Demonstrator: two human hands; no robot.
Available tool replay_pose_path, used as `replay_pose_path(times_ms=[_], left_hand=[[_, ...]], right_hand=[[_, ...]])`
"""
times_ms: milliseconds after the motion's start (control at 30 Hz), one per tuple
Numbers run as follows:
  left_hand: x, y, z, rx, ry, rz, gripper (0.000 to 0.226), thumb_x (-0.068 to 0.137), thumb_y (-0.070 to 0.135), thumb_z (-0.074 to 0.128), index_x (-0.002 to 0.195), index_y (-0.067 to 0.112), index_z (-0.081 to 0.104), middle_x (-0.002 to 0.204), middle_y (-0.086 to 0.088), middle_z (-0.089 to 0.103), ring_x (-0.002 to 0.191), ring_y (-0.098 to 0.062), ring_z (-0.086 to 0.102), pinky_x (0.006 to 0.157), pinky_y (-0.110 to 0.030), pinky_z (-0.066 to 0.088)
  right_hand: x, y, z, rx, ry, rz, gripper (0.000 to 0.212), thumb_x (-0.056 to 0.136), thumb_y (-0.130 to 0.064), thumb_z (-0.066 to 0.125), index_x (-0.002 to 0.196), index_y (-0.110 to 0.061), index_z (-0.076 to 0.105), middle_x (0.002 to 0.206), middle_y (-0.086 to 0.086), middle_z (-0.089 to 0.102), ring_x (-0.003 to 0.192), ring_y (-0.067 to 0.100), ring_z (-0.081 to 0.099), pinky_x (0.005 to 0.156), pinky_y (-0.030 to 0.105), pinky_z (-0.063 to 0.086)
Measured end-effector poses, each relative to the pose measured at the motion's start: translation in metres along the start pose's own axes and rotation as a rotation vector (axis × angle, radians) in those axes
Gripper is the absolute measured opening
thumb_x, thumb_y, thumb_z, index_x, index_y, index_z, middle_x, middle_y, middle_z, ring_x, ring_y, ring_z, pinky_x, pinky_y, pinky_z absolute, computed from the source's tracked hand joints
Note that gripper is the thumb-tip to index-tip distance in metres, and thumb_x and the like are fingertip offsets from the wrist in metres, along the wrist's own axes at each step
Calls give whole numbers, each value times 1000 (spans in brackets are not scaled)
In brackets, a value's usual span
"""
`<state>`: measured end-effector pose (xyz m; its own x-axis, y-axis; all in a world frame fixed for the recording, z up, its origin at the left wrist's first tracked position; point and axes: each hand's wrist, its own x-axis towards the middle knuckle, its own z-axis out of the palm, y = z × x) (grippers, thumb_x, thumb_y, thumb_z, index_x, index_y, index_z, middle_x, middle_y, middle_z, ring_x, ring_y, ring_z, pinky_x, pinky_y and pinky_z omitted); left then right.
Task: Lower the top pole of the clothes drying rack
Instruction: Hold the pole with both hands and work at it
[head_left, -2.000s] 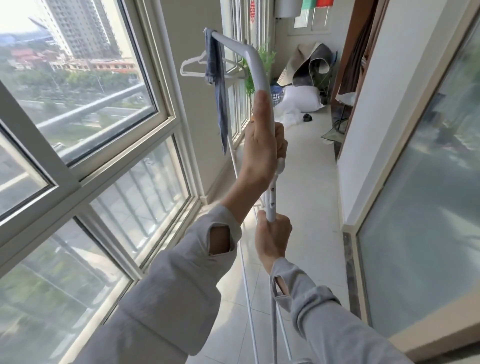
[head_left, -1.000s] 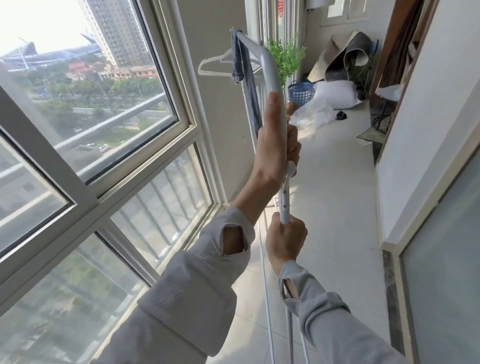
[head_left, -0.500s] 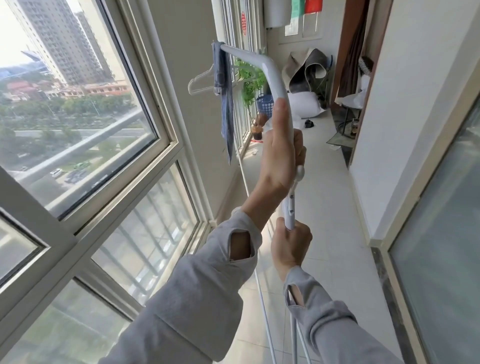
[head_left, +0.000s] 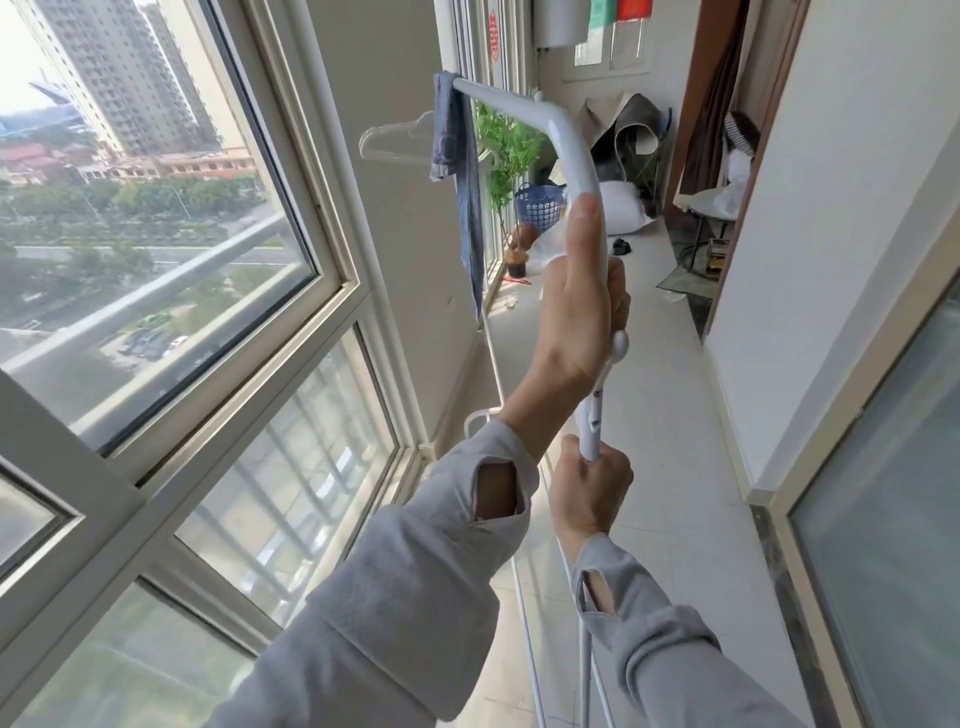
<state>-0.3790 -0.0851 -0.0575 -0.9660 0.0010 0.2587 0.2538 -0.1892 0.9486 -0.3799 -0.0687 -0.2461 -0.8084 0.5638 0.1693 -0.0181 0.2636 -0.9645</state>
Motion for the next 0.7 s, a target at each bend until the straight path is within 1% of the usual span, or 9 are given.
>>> replay_pose_path(times_ms=[33,67,133,200,300,367,467,567,700], left_hand=[[5,-1,1,-5,-2,4,68,102,63,25,77,5,50,51,2,16,45,-14,15,51,-37,11],[10,-2,2,6,-1,13,66,102,63,25,73,7,47,51,2,16,45,-14,15,50,-36,11],[23,-4,2,47,8,22,62,102,63,24,64,14,23,51,0,16,44,-14,15,47,-33,12],[39,-8,2,68,-1,17,58,102,64,24,72,16,12,55,-3,16,45,-15,13,45,-30,12],[63,-17,1,71,8,11,58,101,64,24,72,15,11,56,-3,17,43,-16,13,44,-29,14],[79,-22,2,75,15,15,58,101,65,25,72,16,12,54,-2,18,42,-16,14,44,-28,15],[104,-32,6,78,18,18,60,98,67,26,72,15,11,55,-3,16,44,-17,13,45,-29,14],[122,-37,6,64,14,1,62,96,70,27,71,15,11,56,-4,14,44,-17,13,44,-29,15],[142,-41,2,54,12,-9,64,93,72,27,71,15,11,54,-3,14,41,-16,14,43,-26,17]], right_hand=[[4,0,2,7,1,7,35,68,-26,47,39,-20,29,41,6,31,46,33,32,45,42,37],[9,0,6,17,0,6,35,69,-26,47,39,-20,29,41,7,32,47,33,32,45,41,36],[20,-2,13,21,-5,-22,34,69,-27,45,40,-21,29,39,3,30,44,30,31,46,36,32],[33,-3,22,17,-13,-56,31,70,-26,44,42,-20,32,39,5,34,44,30,33,47,35,33],[55,1,38,-15,6,-86,32,73,-26,44,50,-6,52,48,23,54,48,40,47,47,38,40],[69,6,47,-11,32,-109,36,75,-27,45,55,-2,59,52,25,59,48,40,50,47,36,40],[92,10,60,-16,46,-123,38,74,-32,42,51,-5,53,50,23,57,46,39,48,47,35,38],[107,10,69,-39,36,-121,29,73,-28,45,49,-12,43,49,23,55,47,39,45,47,39,39],[121,11,81,-48,17,-105,27,73,-22,48,50,-8,45,48,22,54,47,39,43,46,41,41]])
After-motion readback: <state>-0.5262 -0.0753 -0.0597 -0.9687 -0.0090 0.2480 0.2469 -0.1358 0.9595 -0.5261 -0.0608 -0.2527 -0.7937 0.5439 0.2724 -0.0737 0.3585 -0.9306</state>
